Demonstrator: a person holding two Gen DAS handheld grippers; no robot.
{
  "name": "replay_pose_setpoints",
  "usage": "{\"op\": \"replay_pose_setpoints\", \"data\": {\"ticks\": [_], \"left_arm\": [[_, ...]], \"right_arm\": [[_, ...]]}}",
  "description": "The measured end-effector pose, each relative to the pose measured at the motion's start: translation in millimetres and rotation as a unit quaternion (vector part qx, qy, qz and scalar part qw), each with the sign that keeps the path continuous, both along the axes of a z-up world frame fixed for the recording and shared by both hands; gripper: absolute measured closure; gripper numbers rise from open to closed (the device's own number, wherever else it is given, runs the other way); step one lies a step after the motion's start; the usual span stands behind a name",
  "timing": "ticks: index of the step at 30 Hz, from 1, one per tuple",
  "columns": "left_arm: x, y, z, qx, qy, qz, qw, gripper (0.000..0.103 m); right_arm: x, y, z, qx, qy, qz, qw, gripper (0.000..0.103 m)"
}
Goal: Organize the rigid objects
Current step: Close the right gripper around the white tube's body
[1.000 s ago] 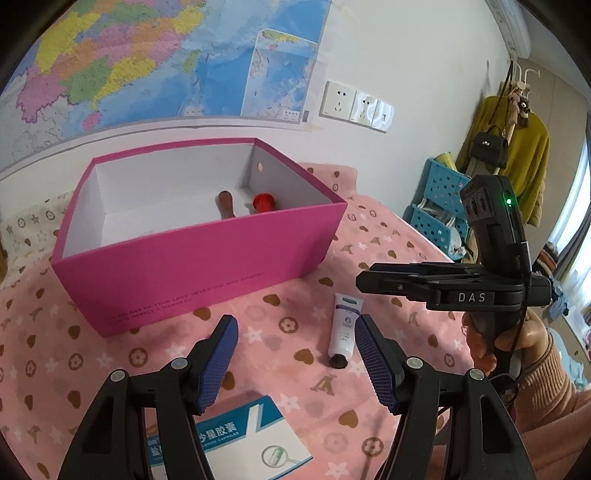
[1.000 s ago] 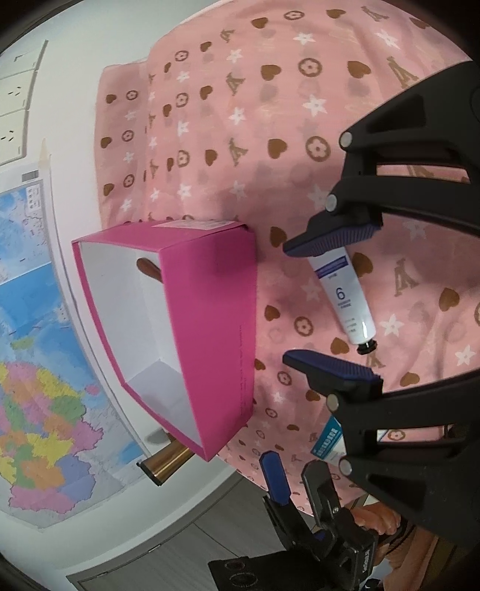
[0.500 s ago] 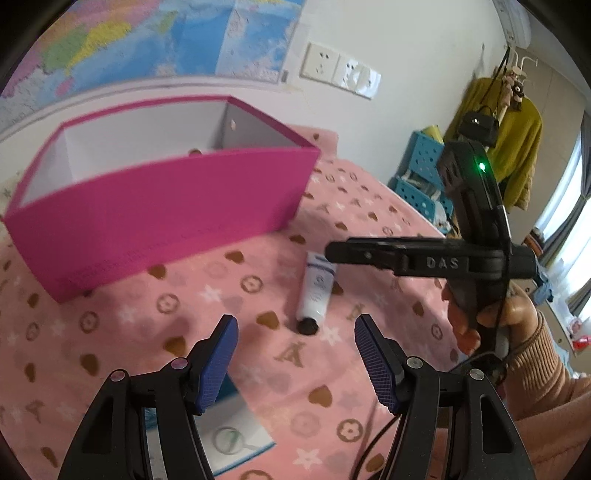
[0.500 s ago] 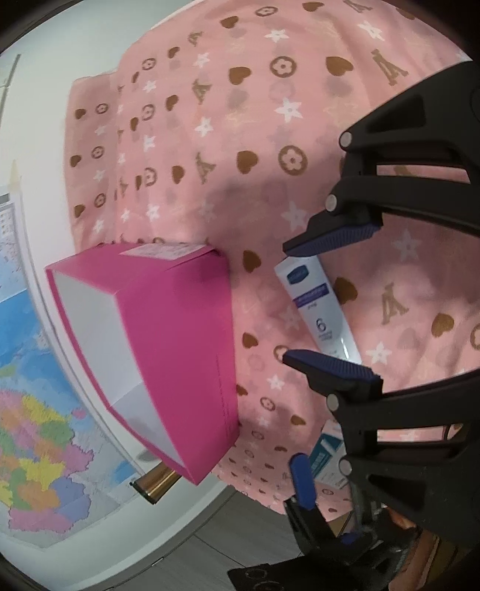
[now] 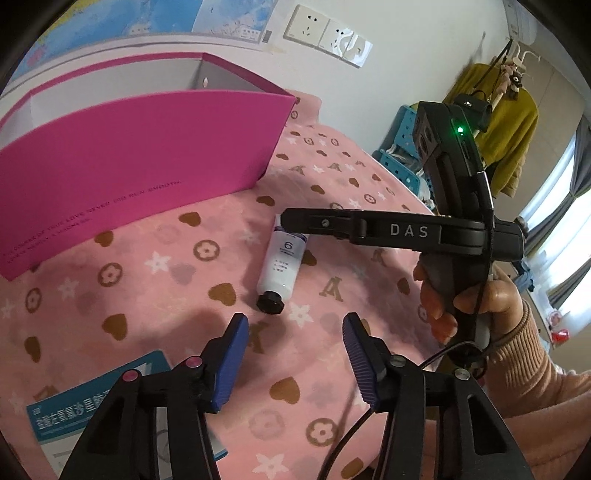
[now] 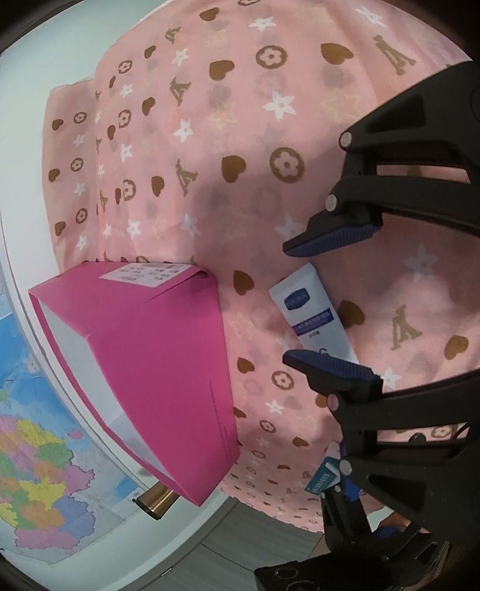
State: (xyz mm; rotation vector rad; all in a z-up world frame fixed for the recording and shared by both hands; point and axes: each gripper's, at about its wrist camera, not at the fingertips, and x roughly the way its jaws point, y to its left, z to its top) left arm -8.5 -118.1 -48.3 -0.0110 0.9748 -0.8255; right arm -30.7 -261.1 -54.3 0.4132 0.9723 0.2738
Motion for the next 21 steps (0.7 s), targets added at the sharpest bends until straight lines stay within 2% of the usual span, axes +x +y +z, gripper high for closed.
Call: {"op": "replay_pose_setpoints", "data": {"ticks": [4,21], "left_arm": [[3.9,-2.6,-5.0,-0.001,0.011,0.002,0.9999,0.056],[19.6,17.0,-7.1,-0.003,0.017,0.047,0.9988,0.056]], "right_arm": [[-1.7,5.5,0.3,0.004,0.002,0.014,1.000,0.049],[-27.2,27.2,4.3,0.004,0.012,0.060,0.998,0.049]]}}
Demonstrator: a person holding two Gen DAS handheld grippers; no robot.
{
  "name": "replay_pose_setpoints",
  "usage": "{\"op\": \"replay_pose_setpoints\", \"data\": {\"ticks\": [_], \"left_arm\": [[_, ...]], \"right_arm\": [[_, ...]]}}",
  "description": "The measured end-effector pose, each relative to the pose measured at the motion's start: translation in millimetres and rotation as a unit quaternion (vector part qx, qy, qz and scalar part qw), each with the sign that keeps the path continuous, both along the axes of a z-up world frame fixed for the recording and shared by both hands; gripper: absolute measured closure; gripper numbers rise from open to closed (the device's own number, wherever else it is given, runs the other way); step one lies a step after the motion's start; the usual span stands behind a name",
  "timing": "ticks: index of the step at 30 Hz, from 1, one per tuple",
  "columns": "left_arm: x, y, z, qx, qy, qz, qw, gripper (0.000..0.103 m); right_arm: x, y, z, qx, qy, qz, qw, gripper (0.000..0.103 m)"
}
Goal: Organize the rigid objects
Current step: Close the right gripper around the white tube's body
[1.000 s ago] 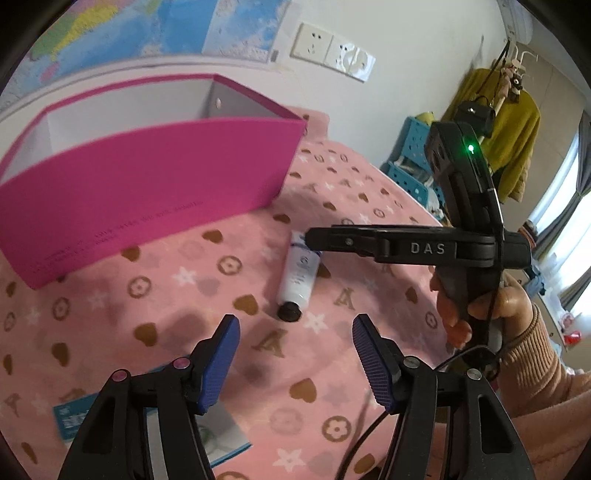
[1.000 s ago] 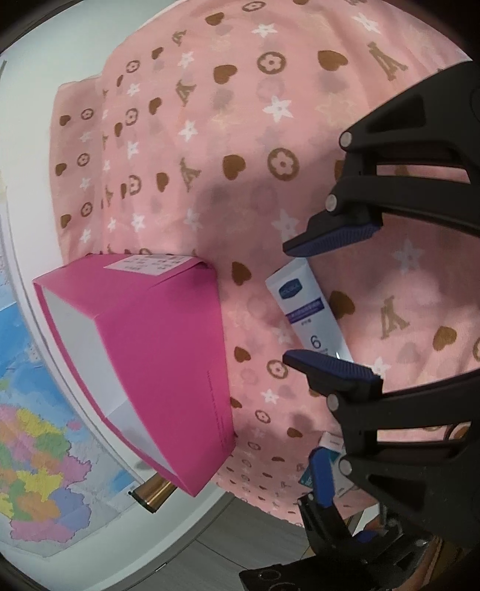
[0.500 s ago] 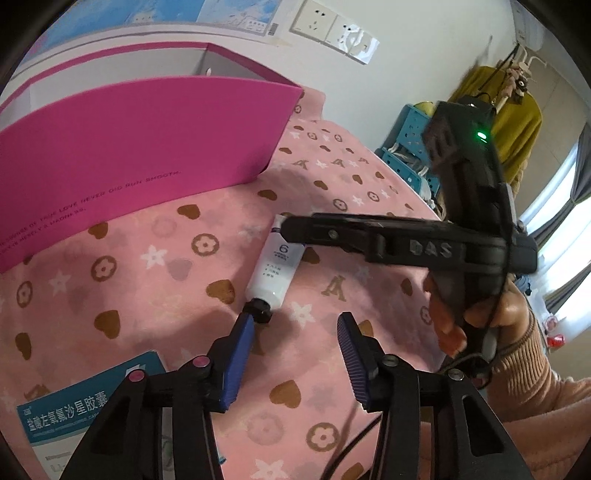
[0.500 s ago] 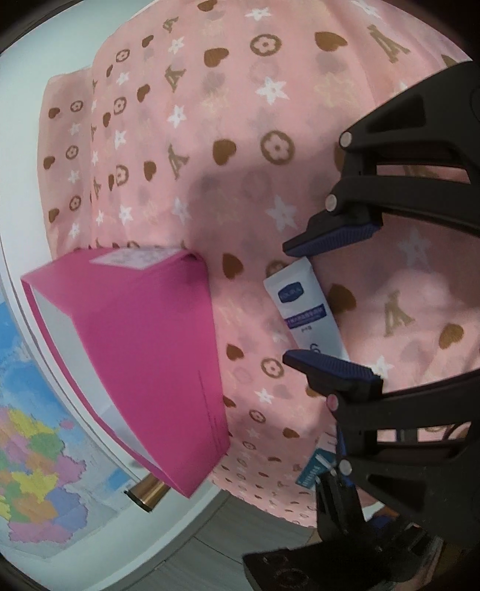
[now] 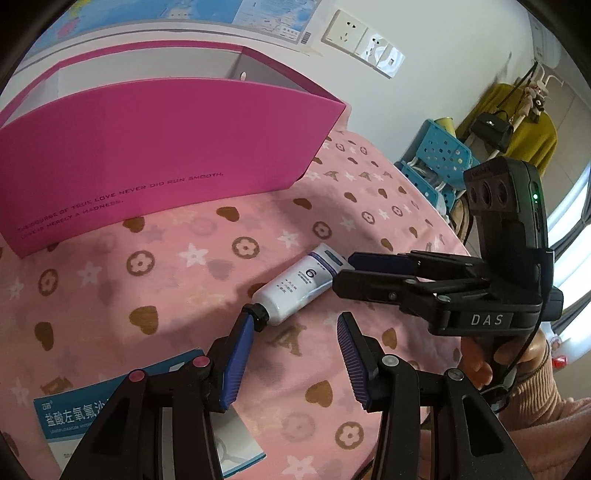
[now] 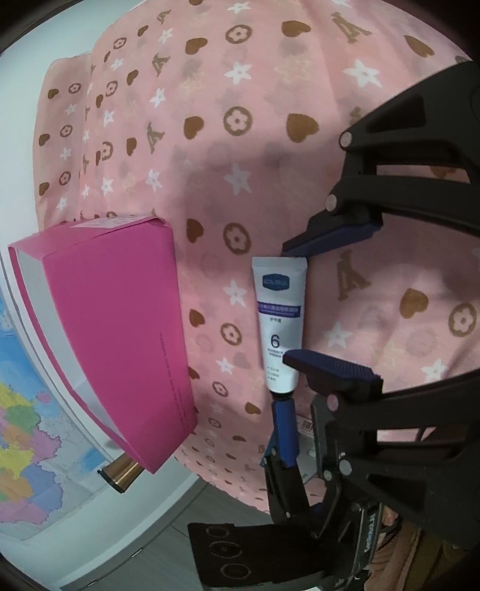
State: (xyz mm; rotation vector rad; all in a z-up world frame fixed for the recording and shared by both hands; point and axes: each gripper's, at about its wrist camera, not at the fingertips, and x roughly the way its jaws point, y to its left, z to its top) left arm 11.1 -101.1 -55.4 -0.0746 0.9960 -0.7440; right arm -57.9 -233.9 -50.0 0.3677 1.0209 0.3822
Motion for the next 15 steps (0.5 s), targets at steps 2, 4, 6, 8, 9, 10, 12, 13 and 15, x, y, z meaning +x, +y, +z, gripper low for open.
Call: {"op": "replay_pose_setpoints", "data": {"ticks": [2,4,6,8,9,10,12,13,15], "left_arm": [[-0.6,1.2,-0.5,0.001,0.000,0.002,1.0000,0.056],[-0.3,1.9,0.1,0.002,-0.001,0.004,1.0000,0.056],[-0.5,1.9,0.8,0.000,-0.002,0.002,1.0000,0.056],[-0.8,0.6,0.8,0.001,-0.004,0.001,1.0000,0.056],[-1.3,-0.1,1.0,0.001,-0.005,-0.001,1.0000,0.056],[-1.4,-0.7,1.2,0.003,-0.006,0.000,1.0000,0.056],[-0.7,-1.5,1.1,0.004,-0.006,0.001,1.0000,0.056],[-0.3,-1.7,1.0,0.004,-0.005,0.002,1.0000,0.056],[0.0,-2.7,1.1,0.006,-0.005,0.002,1.0000,0.056]], "right_arm": [[-0.2,-0.4,-0.2,0.003,0.001,-0.001,1.000,0.049],[0.1,-1.6,-0.2,0.003,0.001,-0.004,1.000,0.049],[1.3,-3.0,-0.7,0.003,0.000,-0.008,1.000,0.049],[3.0,-3.0,-2.1,0.006,0.001,-0.009,1.000,0.049],[3.4,-2.6,-1.9,0.005,-0.001,-0.008,1.000,0.049],[3.7,-1.2,-1.6,0.004,-0.001,-0.006,1.000,0.048],[3.5,1.3,-0.9,-0.003,-0.003,-0.005,1.000,0.048],[3.2,1.9,-0.6,-0.005,-0.003,-0.005,1.000,0.048],[2.7,1.6,-0.3,-0.003,-0.002,-0.009,1.000,0.048]]}}
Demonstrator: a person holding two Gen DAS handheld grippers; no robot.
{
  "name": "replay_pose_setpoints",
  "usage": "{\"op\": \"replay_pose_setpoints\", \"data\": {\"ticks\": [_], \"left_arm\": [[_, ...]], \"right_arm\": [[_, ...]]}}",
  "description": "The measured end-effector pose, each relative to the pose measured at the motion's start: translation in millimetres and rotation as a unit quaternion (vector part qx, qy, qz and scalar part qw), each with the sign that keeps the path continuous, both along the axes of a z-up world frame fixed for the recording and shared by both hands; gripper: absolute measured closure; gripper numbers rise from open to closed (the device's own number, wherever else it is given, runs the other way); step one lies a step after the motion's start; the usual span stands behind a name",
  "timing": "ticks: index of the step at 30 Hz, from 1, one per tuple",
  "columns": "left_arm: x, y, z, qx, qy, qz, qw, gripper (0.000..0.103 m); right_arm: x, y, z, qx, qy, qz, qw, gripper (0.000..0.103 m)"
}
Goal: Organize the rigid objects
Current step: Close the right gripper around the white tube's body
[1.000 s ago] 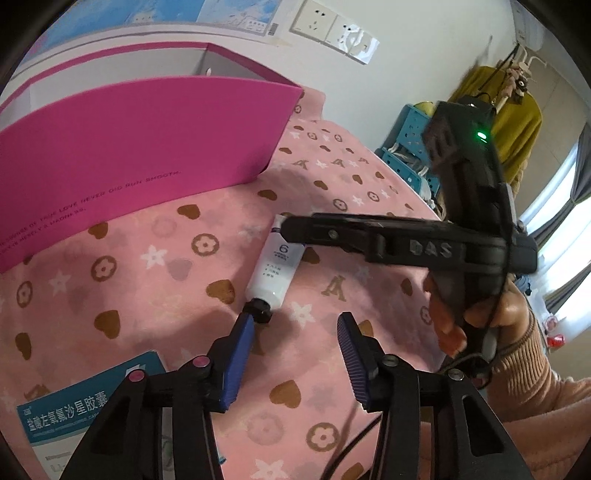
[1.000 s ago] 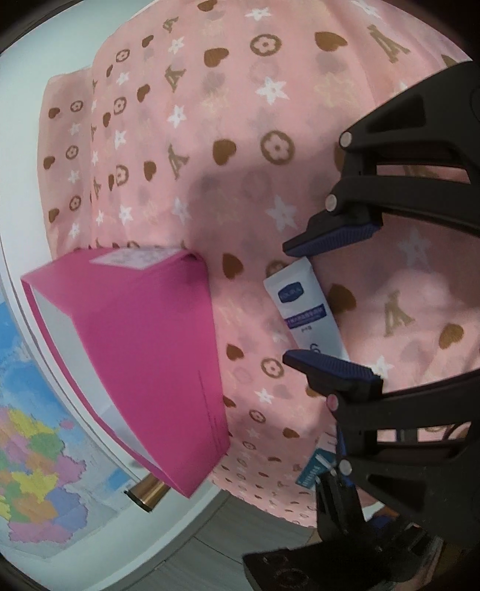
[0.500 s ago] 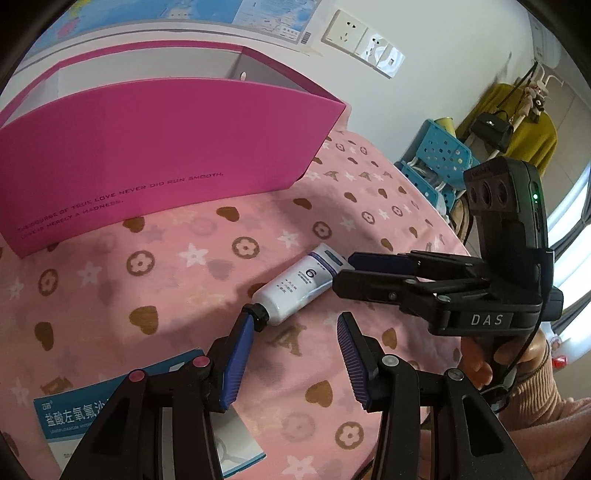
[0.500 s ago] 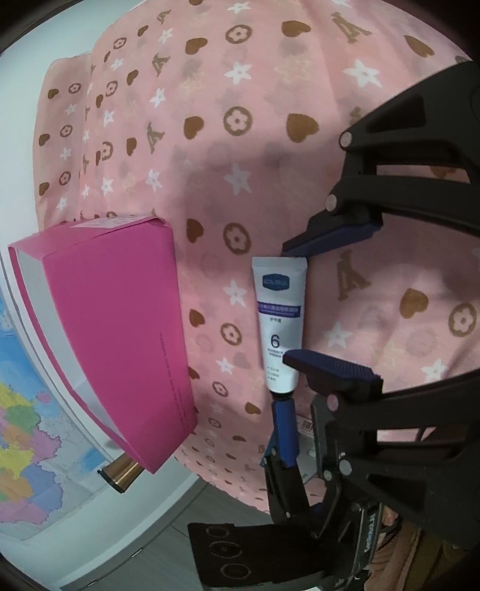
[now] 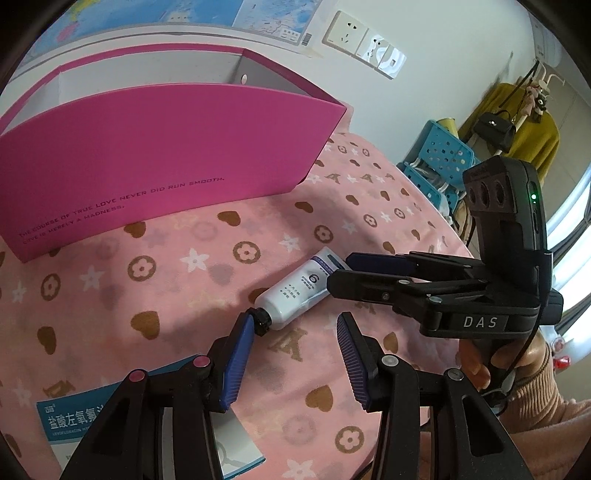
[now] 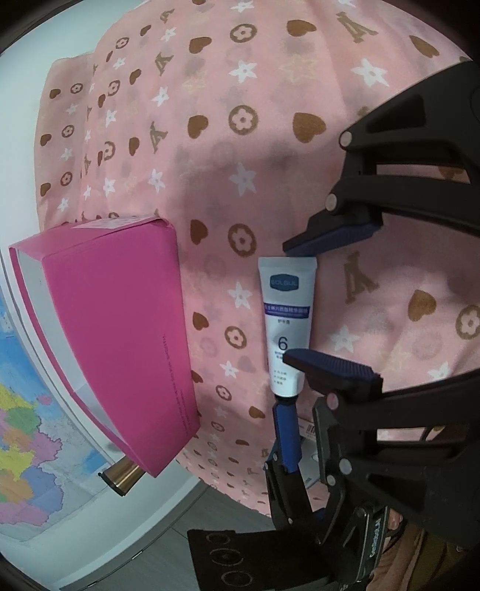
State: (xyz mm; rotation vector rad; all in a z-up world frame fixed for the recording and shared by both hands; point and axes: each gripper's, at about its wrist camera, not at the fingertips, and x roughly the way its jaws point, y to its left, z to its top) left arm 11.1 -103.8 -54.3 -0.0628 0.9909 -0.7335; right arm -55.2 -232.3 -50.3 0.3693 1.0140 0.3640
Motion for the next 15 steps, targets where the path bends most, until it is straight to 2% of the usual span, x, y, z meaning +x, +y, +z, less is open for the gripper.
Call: {"op": "replay_pose_setpoints", "data": {"ticks": [15], "left_arm": [[-0.9,-1.5,12.5,0.003,-0.027,-0.001,0.9996,0.056]], "right_arm": [[-6.3,3.6,9.7,-0.013,-0.018,-0.008,1.000,0.048]]}}
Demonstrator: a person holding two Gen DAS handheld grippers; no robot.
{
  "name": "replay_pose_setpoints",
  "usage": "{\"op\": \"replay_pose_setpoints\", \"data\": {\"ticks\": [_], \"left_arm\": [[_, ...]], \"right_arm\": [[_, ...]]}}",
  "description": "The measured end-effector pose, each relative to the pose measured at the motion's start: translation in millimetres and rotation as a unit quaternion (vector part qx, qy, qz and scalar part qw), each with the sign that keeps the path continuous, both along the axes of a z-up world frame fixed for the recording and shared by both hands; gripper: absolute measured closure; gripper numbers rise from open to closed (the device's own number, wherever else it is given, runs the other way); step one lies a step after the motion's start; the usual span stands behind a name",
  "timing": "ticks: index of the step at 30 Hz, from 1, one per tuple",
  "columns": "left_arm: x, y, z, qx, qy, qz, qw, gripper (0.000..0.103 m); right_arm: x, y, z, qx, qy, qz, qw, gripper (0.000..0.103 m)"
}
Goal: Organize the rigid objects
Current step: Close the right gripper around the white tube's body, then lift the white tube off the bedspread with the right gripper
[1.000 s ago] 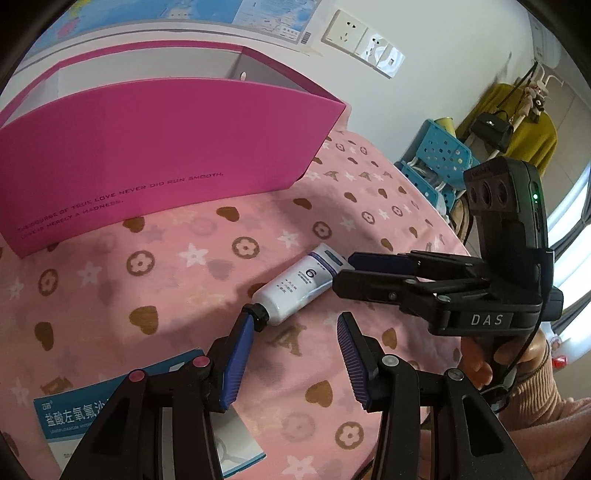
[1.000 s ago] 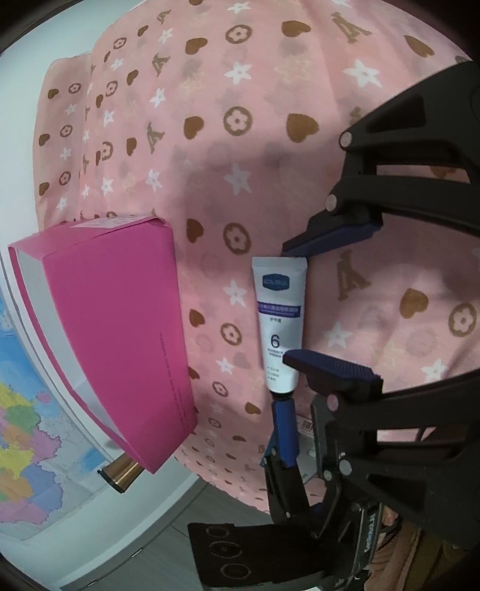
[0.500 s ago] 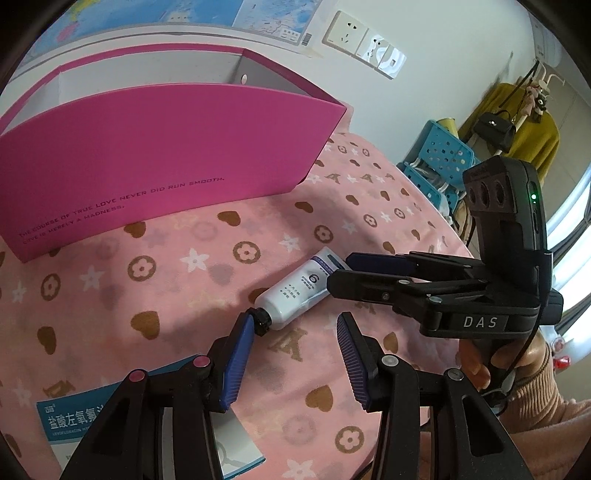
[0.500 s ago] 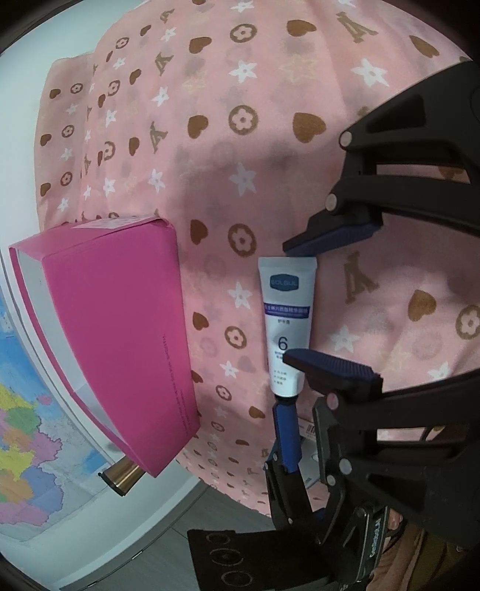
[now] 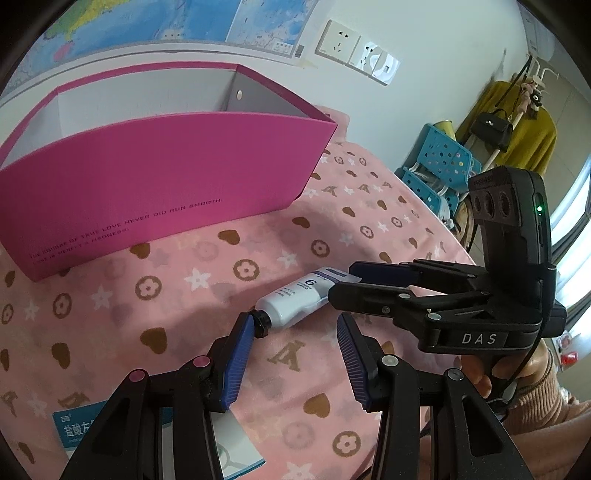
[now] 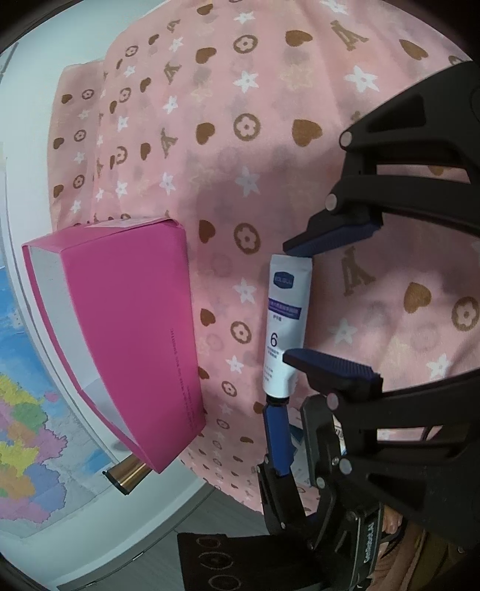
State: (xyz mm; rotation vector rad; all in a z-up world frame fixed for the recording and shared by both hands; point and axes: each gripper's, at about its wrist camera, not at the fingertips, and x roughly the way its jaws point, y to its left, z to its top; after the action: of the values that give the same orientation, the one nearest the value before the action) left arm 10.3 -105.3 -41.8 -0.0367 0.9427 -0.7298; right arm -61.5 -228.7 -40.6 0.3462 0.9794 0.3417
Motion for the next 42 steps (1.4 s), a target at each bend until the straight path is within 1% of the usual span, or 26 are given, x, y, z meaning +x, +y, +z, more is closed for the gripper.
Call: {"op": "replay_pose_setpoints", "data": {"ticks": [9,11,13,16,20,23,27,29,34,36,38,39,41,42], "left_arm": [[-2.7,3.0,6.3,-0.002,-0.012,0.003,0.9999,0.056],[-2.1,3.5,5.0,0.001,-0.011,0.003,0.9999,0.056],[0.0,4.1,1.9,0.001,-0.003,0.000,1.0000,0.054],[3.0,6.3,-4.6,0.000,0.012,0.000,0.9999,0.054],[4.2,8.1,-7.7,-0.002,0.018,0.004,0.9998,0.054],[2.9,7.5,-7.4,-0.001,0.016,0.004,0.9999,0.054],[2.1,7.6,-5.2,0.002,0.006,0.010,0.9999,0.054],[2.3,7.8,-4.7,0.000,0.006,0.008,0.9999,0.054],[2.5,2.9,-4.2,-0.003,0.007,-0.002,1.0000,0.058],[1.5,-1.3,-4.6,-0.004,0.010,-0.009,0.9999,0.058],[-0.7,-5.8,-5.2,0.005,0.007,-0.012,0.9999,0.061],[-1.0,-7.2,-5.5,0.010,0.006,-0.011,0.9999,0.061],[-1.2,-5.1,-4.0,0.007,0.005,-0.008,0.9999,0.061],[-1.5,-1.1,-0.5,0.004,-0.003,-0.003,1.0000,0.061]], "right_arm": [[-2.5,4.6,7.2,-0.012,-0.014,0.002,1.000,0.048],[-2.7,5.5,6.4,-0.012,-0.013,0.004,1.000,0.048],[-2.8,6.6,4.5,-0.013,-0.009,0.008,1.000,0.048],[-3.8,8.3,-0.6,-0.009,0.002,0.019,1.000,0.048],[-4.2,4.5,-4.5,-0.001,0.009,0.008,1.000,0.048],[-0.6,-1.2,-9.0,0.011,0.016,-0.002,1.000,0.048],[-1.5,2.4,-8.5,0.003,0.015,0.000,1.000,0.049],[-2.5,3.3,-8.4,0.006,0.015,0.003,1.000,0.049],[-5.1,6.8,-8.9,0.006,0.013,0.003,1.000,0.051],[-5.0,8.6,-8.8,0.008,0.012,0.005,1.000,0.051],[-4.6,11.1,-8.9,0.013,0.012,0.010,1.000,0.054],[-4.2,12.9,-9.3,0.013,0.012,0.013,1.000,0.059],[-4.2,13.8,-10.1,0.012,0.012,0.013,1.000,0.060],[-4.1,11.8,-10.5,0.016,0.013,0.009,1.000,0.060]]}}
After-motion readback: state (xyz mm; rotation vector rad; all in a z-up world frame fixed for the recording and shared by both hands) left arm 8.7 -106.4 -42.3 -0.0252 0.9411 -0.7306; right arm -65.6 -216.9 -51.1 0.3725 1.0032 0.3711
